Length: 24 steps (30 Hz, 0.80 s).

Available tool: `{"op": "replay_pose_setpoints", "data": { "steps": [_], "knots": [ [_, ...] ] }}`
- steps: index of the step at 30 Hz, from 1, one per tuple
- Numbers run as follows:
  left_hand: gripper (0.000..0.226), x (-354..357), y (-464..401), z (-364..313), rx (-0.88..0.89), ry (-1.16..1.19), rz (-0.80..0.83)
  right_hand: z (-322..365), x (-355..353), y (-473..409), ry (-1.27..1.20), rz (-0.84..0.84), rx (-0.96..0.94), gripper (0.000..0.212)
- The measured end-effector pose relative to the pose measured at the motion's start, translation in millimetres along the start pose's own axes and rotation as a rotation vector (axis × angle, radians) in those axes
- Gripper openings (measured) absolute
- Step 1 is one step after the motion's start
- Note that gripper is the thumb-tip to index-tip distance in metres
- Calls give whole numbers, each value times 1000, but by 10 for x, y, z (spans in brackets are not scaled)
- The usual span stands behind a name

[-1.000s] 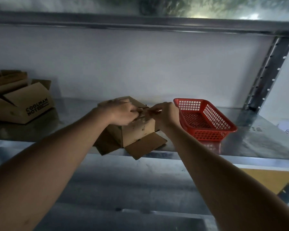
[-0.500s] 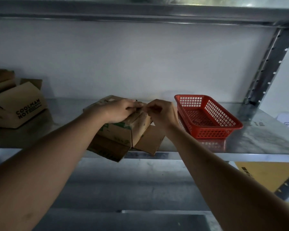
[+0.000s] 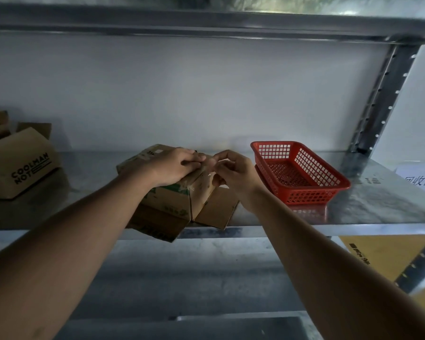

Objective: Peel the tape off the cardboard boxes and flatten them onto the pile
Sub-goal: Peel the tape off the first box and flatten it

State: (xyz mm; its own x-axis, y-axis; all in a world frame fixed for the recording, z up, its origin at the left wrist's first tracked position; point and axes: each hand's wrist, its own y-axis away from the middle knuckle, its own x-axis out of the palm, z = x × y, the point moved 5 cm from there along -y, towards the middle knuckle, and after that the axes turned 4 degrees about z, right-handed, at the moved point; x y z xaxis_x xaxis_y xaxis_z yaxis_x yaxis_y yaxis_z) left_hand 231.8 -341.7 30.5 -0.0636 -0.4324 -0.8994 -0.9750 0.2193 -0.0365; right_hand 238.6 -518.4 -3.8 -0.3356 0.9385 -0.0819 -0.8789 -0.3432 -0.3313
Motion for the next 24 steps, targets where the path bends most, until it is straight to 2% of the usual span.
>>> {"op": "replay_pose_setpoints", "data": {
  "steps": [3,6,10,15,17,19,22,24],
  "knots": [
    [43,15,3,-5,11,-6,-19,-6,-31,-35,-34,-66,86,35],
    [43,37,-23,12,27,7,-26,32,-52,-76,177,-132,35,14],
    [38,52,-53,41,35,59,-48,65,14,-106,397,-222,-15,11],
    [33,70,-65,68,45,72,-53,-11,15,-140,372,-240,61,12],
    [31,77,-69,70,46,87,-55,-18,-31,-133,366,-289,62,25],
    [33,80,-77,80,36,97,-56,-9,-55,-129,405,-301,42,13],
    [41,70,-93,106,-4,94,-63,4,4,-96,453,-235,15,19],
    [41,74,-101,112,-17,88,-57,20,41,-63,467,-196,-26,11]
  ]
}}
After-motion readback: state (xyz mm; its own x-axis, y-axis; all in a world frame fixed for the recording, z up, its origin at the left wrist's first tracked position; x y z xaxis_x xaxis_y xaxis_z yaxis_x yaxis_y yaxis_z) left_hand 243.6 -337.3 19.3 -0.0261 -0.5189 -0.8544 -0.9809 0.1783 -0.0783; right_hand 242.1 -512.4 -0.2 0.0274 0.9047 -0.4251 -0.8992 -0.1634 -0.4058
